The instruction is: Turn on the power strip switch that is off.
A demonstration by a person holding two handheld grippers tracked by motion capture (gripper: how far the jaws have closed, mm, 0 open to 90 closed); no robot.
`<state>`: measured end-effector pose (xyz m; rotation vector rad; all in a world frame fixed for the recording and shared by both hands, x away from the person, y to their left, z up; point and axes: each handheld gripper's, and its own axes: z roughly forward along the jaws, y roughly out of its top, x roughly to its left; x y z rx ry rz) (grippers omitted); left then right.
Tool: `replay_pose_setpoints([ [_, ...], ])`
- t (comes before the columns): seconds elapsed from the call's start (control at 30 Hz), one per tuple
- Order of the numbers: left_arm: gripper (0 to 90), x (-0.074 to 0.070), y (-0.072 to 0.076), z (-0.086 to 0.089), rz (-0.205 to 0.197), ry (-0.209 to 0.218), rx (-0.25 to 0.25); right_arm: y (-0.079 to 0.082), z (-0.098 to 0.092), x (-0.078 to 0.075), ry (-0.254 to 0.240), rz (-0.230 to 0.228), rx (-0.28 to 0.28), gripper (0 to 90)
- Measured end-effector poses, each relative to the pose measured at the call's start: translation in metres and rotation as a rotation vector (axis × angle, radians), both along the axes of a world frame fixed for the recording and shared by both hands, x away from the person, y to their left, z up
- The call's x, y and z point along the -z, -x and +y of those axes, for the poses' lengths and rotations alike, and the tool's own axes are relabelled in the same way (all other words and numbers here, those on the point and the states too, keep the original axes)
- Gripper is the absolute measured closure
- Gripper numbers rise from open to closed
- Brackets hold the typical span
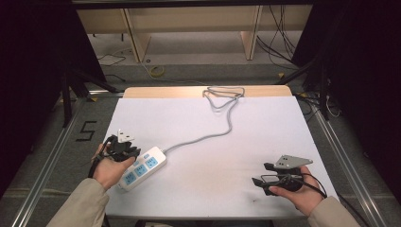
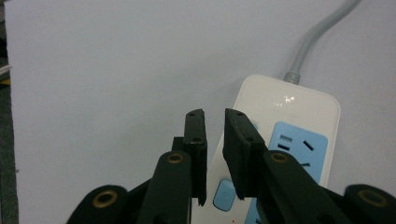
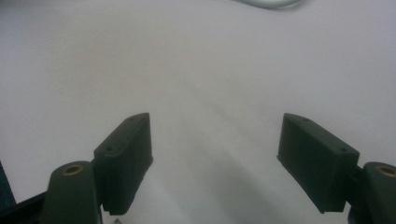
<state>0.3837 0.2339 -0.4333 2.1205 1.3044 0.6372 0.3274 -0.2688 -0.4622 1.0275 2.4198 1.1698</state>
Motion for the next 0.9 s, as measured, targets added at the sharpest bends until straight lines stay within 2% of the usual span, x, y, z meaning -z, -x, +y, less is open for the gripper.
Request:
replay_pose_setpoints([
  [0.17, 69.7, -0.002, 0.0, -0.001, -0.058, 0.032, 0.003, 0.0, 0.0, 0.0, 0.0, 0.0, 0.0, 26.3],
  [0.4, 57.6, -0.003, 0.001, -0.005, -0.108, 0.033, 0.034, 0.0, 0.0, 0.0, 0.0, -0.003, 0.0, 26.3],
  [0.5, 50.7, -0.002, 0.0, -0.007, -0.118, 0.049, 0.053, 0.0, 0.0, 0.0, 0.0, -0.003, -0.001, 26.3],
  [0.6, 37.1, -0.002, 0.0, -0.011, -0.118, 0.084, 0.08, 0.0, 0.0, 0.0, 0.0, -0.003, 0.0, 26.3],
  [0.7, 29.1, -0.002, 0.001, -0.017, -0.12, 0.101, 0.12, 0.0, 0.0, 0.0, 0.0, -0.002, -0.001, 26.3],
  [0.9, 22.1, -0.004, 0.005, -0.031, -0.123, 0.139, 0.192, 0.0, 0.0, 0.0, 0.0, -0.001, 0.0, 26.3],
])
